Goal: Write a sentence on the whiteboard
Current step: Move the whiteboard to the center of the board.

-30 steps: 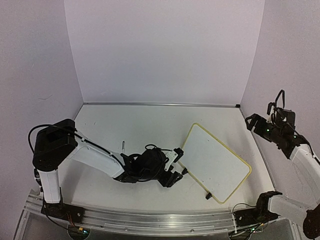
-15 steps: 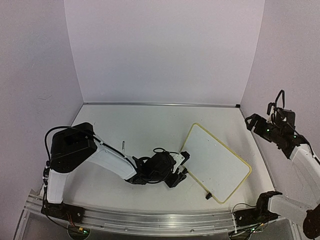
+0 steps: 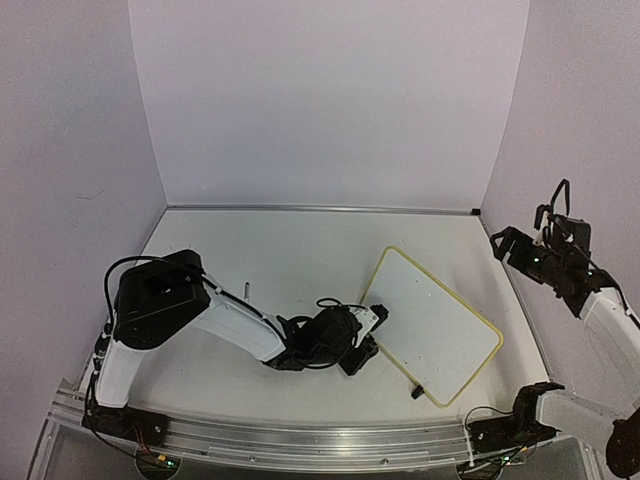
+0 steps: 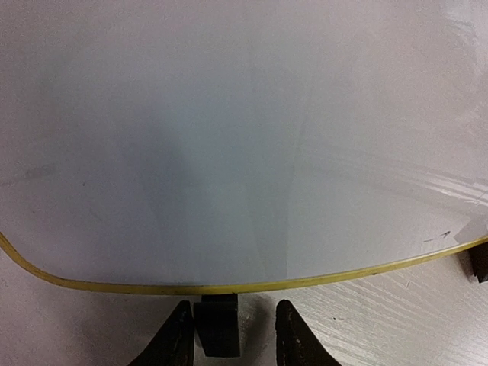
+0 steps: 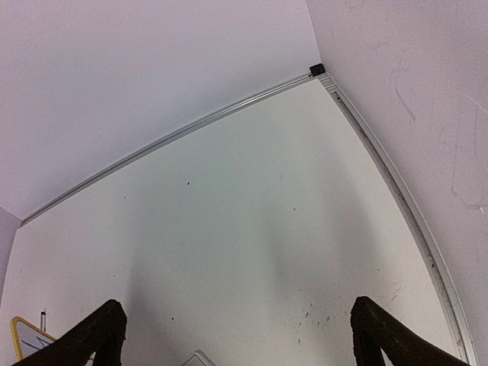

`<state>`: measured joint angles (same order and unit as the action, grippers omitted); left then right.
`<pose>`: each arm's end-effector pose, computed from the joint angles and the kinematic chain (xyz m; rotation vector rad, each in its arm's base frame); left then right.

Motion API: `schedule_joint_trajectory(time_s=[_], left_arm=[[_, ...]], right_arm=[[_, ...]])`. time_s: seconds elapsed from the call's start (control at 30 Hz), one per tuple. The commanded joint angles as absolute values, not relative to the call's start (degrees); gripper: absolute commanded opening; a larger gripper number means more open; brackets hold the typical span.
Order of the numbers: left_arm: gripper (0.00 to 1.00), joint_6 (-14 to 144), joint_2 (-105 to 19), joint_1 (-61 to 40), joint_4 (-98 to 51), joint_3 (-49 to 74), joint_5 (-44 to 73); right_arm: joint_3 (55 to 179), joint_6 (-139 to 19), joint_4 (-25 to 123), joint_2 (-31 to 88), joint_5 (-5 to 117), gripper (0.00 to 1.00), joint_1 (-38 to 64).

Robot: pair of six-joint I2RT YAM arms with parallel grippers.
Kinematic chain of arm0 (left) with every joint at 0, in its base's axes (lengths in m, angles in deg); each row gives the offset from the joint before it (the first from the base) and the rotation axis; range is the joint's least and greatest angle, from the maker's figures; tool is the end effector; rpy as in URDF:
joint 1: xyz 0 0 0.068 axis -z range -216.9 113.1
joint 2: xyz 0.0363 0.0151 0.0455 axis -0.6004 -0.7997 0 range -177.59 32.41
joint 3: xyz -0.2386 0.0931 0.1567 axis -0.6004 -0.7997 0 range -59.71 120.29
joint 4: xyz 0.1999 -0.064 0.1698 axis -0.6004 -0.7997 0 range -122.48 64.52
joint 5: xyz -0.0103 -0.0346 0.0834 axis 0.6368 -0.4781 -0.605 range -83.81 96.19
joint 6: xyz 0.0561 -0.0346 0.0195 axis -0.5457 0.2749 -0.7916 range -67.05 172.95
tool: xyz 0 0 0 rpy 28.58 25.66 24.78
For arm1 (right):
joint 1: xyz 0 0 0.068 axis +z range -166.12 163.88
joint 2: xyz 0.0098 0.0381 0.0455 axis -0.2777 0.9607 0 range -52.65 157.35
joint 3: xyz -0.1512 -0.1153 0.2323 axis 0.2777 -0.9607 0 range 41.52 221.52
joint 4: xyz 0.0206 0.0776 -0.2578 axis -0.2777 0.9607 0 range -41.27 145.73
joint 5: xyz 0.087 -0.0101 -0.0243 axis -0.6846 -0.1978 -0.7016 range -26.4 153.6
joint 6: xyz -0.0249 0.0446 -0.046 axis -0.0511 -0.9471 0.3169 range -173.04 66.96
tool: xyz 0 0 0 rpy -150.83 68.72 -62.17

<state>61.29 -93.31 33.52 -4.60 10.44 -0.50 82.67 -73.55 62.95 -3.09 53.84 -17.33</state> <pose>0.1704 -0.4594 0.1015 1.0996 1.9603 -0.6453 0.2096 0.0051 0.3085 0.2622 1.9627 0.3871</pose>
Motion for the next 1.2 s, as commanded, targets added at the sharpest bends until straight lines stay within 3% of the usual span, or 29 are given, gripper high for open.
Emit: schedule_joint_trajectory(time_s=[0.0,0.1,0.47,0.8,1.17], left_arm=[[0.35,60.19,-94.65,34.14,-5.14,13.77,-3.07],[0.31,60.21,-95.15,34.16,-5.46,14.34,-4.39],[0.01,64.21,-93.36,34.17,-5.56,11.27,-15.93],[0.0,75.9,-87.72,33.86,-14.13,8.23,-32.32],[0.0,96.1,-84.38,29.58,-28.85,8.88,-40.09]], right_arm=[[84.85,-73.88,62.44,-3.1,54.11,0.98,-17.39],[84.76,-73.85,62.41,-3.28,54.03,0.98,-17.41],[85.0,-72.67,62.72,-3.92,52.82,0.98,-17.35],[85.8,-72.17,63.96,-4.19,52.6,0.98,-17.38],[85.76,-72.81,64.19,-4.05,52.25,0.98,-17.38]])
